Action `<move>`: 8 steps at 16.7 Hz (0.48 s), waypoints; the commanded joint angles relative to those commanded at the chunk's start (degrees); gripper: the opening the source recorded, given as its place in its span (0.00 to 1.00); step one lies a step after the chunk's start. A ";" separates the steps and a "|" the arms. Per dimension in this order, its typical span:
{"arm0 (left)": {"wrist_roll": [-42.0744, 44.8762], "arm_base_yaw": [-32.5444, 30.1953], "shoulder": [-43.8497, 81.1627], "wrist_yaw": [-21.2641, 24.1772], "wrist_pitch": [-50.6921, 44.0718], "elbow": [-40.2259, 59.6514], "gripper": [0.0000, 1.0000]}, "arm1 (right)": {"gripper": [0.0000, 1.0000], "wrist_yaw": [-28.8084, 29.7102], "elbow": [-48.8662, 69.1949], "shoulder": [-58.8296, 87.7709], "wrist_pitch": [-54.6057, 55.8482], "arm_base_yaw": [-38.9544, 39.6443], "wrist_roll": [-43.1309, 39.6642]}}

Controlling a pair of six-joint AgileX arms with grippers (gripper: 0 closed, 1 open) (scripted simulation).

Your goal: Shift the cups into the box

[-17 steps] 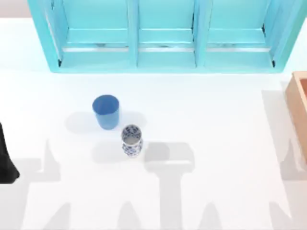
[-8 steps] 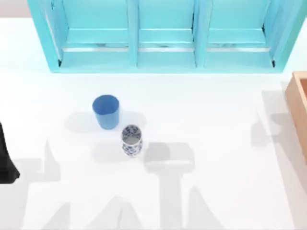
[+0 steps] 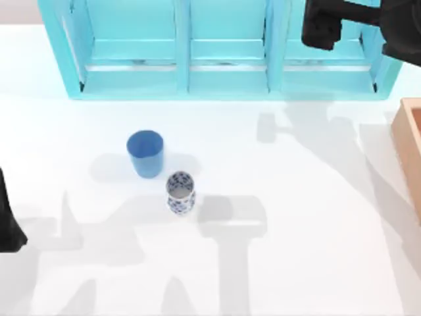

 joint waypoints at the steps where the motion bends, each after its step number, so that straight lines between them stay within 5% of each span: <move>1: 0.00 0.00 0.00 0.00 0.00 0.00 1.00 | 1.00 0.39 6.14 5.90 -3.61 2.14 2.18; 8: 0.00 0.00 0.00 0.00 0.00 0.00 1.00 | 1.00 2.75 44.06 42.27 -25.86 15.36 15.58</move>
